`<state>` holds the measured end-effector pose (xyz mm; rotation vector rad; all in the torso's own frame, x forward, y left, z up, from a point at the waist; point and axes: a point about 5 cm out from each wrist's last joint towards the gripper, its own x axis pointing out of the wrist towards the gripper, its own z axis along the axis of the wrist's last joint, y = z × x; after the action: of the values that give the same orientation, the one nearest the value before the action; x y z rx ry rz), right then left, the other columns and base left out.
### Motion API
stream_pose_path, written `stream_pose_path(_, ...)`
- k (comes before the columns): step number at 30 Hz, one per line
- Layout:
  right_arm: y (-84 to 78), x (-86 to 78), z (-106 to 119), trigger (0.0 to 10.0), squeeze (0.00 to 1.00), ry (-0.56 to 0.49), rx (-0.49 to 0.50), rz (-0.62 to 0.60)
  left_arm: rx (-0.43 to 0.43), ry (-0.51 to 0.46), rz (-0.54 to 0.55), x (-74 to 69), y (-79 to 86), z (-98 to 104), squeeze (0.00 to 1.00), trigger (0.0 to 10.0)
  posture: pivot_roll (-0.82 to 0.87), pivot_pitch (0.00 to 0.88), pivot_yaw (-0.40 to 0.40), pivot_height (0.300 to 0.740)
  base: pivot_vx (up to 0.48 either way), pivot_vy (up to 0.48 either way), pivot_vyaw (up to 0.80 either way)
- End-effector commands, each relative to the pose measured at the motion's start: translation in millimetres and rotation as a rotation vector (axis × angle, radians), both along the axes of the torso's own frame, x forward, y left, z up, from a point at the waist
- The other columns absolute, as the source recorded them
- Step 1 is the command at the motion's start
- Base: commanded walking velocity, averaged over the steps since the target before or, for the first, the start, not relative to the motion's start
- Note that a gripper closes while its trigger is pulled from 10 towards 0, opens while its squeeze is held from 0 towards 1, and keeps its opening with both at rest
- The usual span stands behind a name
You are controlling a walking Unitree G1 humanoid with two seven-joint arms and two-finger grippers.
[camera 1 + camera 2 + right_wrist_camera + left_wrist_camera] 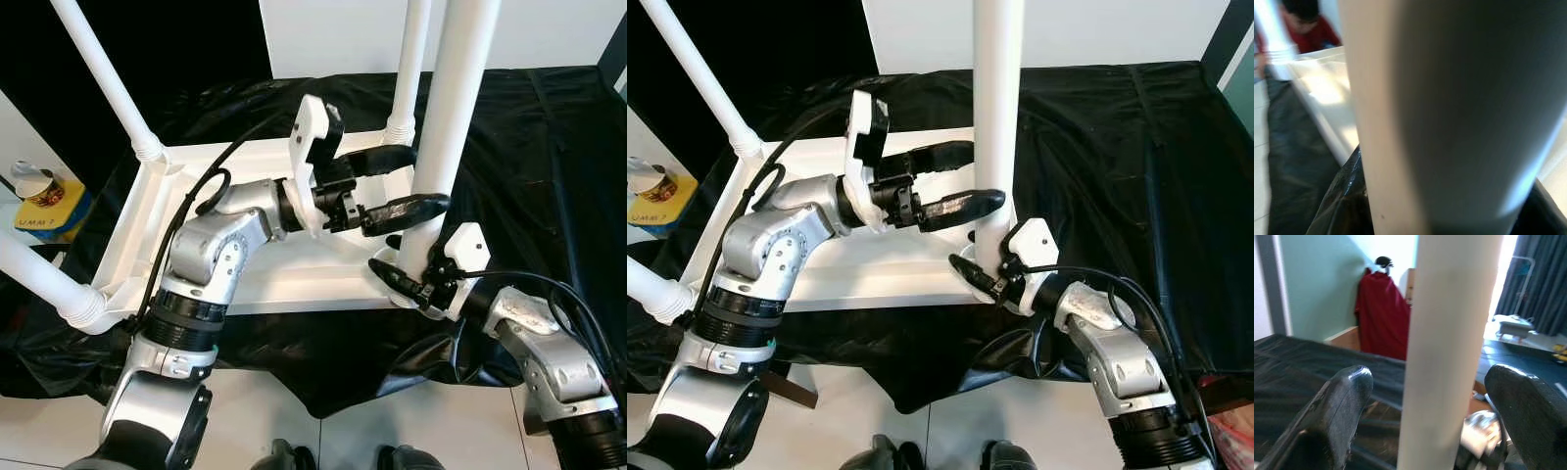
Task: Building children table
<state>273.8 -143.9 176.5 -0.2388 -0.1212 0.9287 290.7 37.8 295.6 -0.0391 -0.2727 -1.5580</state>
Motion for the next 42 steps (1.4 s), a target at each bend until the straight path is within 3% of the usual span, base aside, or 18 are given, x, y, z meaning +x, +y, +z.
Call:
stream_pose_path(1,5.2,-1.7,3,10.0,0.00,0.007,-0.003,0.058,0.012,-0.018,-0.068,-5.8,-1.4,5,0.00,10.0,-0.14,0.134,0.111,0.740,0.000,0.000,0.00)
stream_pose_path(5,5.2,-1.1,4,10.0,0.00,0.014,-0.008,0.071,0.023,-0.021,-0.086,-6.9,-2.1,5,0.00,10.0,-0.14,0.134,0.111,0.740,0.000,0.000,0.00)
stream_pose_path(6,4.9,-0.4,4,10.0,0.00,0.020,-0.023,0.088,0.021,-0.018,-0.104,-8.1,-2.4,7,0.00,3.5,-0.13,0.141,0.115,0.740,0.000,0.000,0.00)
stream_pose_path(7,4.9,-0.4,4,10.0,0.00,0.020,-0.023,0.088,0.021,-0.018,-0.104,-8.1,-2.4,7,0.00,3.5,-0.13,0.141,0.115,0.740,0.000,0.000,0.00)
stream_pose_path(8,4.3,-0.4,4,10.0,0.00,0.027,-0.031,0.097,0.018,-0.007,-0.114,-8.5,-2.1,9,0.00,0.0,-0.13,0.143,0.115,0.740,0.000,0.000,0.00)
stream_pose_path(26,-1.2,1.2,5,10.0,0.00,0.038,-0.025,0.077,0.022,0.017,-0.118,-8.9,2.6,12,0.00,0.0,-0.13,0.148,0.115,0.740,0.000,0.000,0.00)
stream_pose_path(27,-2.3,2.9,7,10.0,0.04,0.036,-0.006,0.053,0.022,0.016,-0.112,-8.7,3.5,13,0.00,0.0,-0.13,0.147,0.114,0.740,0.000,0.000,0.00)
stream_pose_path(28,-3.4,4.7,9,10.0,0.88,0.032,0.011,0.032,0.027,0.013,-0.094,-7.8,3.8,15,0.00,0.0,-0.13,0.147,0.114,0.740,0.000,0.000,0.00)
stream_pose_path(29,-4.3,6.1,11,10.0,1.00,0.027,0.027,0.014,0.035,0.012,-0.071,-6.5,4.0,16,0.00,0.2,-0.13,0.147,0.114,0.740,0.000,0.000,0.00)
stream_pose_path(32,-4.3,6.1,11,10.0,1.00,0.027,0.027,0.014,0.035,0.012,-0.071,-6.5,4.0,16,0.00,0.2,-0.13,0.147,0.114,0.740,0.000,0.000,0.00)
stream_pose_path(33,-5.4,7.5,14,10.0,1.00,0.016,0.044,-0.007,0.032,0.009,-0.051,-5.3,4.1,19,0.00,10.0,-0.13,0.146,0.113,0.740,0.000,0.000,0.00)
stream_pose_path(38,-7.2,11.2,22,10.0,1.00,-0.026,0.091,-0.079,0.004,0.012,0.019,-0.3,6.1,30,0.00,10.0,-0.13,0.146,0.107,0.740,0.000,0.000,0.00)
stream_pose_path(39,-6.7,12.5,26,10.0,1.00,-0.043,0.118,-0.120,-0.011,0.015,0.073,4.0,7.4,35,0.00,10.0,-0.13,0.146,0.104,0.740,0.000,0.000,0.00)
stream_pose_path(40,-5.0,13.8,27,10.0,0.93,-0.059,0.134,-0.172,-0.025,0.020,0.131,8.9,9.1,39,0.00,10.0,-0.13,0.147,0.101,0.740,0.000,0.000,0.00)
stream_pose_path(42,-5.0,13.8,27,10.0,0.93,-0.059,0.134,-0.172,-0.025,0.020,0.131,8.9,9.1,39,0.00,10.0,-0.13,0.147,0.101,0.740,0.000,0.000,0.00)
